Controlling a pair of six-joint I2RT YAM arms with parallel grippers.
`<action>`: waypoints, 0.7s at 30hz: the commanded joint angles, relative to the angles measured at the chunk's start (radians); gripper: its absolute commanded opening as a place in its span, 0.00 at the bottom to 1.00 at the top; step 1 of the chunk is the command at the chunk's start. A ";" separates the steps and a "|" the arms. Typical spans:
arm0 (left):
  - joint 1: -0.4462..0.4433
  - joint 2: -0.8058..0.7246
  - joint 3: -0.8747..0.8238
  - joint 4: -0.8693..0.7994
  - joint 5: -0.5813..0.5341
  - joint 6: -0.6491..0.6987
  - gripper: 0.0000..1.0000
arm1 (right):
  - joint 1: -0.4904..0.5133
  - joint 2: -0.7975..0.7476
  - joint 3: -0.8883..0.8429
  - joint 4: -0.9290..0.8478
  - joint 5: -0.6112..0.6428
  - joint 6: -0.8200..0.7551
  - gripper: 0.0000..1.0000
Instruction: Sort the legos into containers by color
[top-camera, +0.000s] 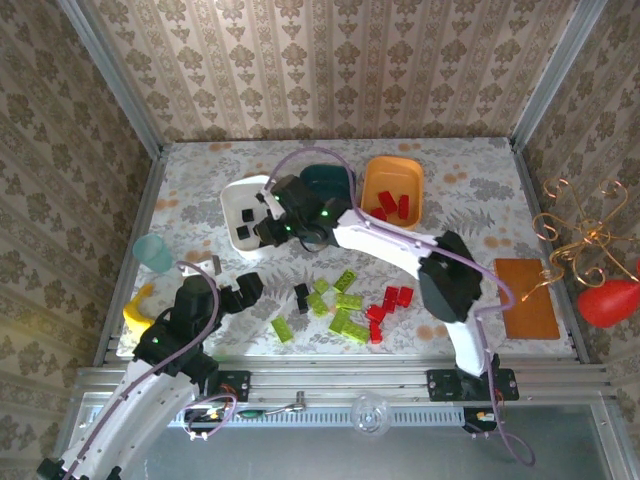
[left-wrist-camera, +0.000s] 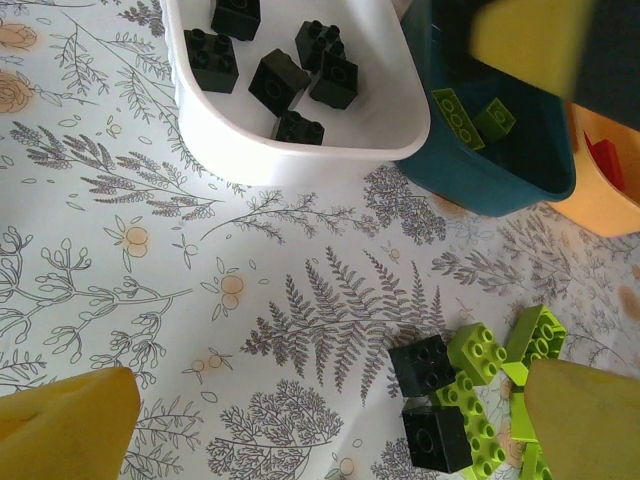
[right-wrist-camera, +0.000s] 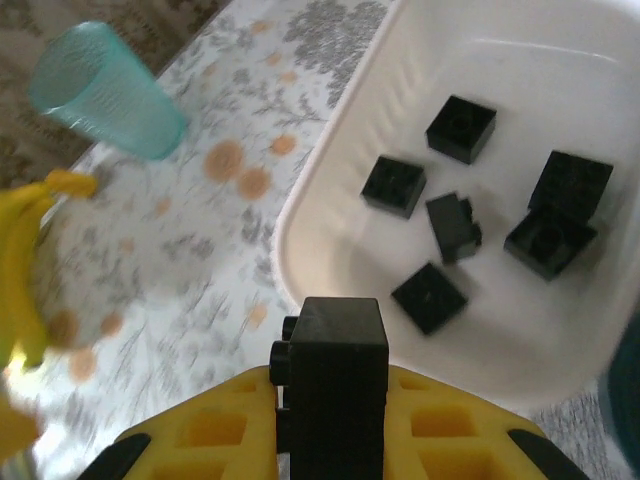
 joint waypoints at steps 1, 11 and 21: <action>-0.007 -0.007 0.022 -0.006 -0.002 -0.031 1.00 | -0.027 0.130 0.164 -0.096 -0.063 0.047 0.19; -0.011 0.040 0.005 0.036 0.037 -0.039 1.00 | -0.064 0.278 0.460 -0.184 -0.096 0.083 0.68; -0.147 0.248 0.024 -0.016 0.041 -0.048 0.95 | -0.064 -0.152 -0.155 0.068 -0.006 0.122 0.71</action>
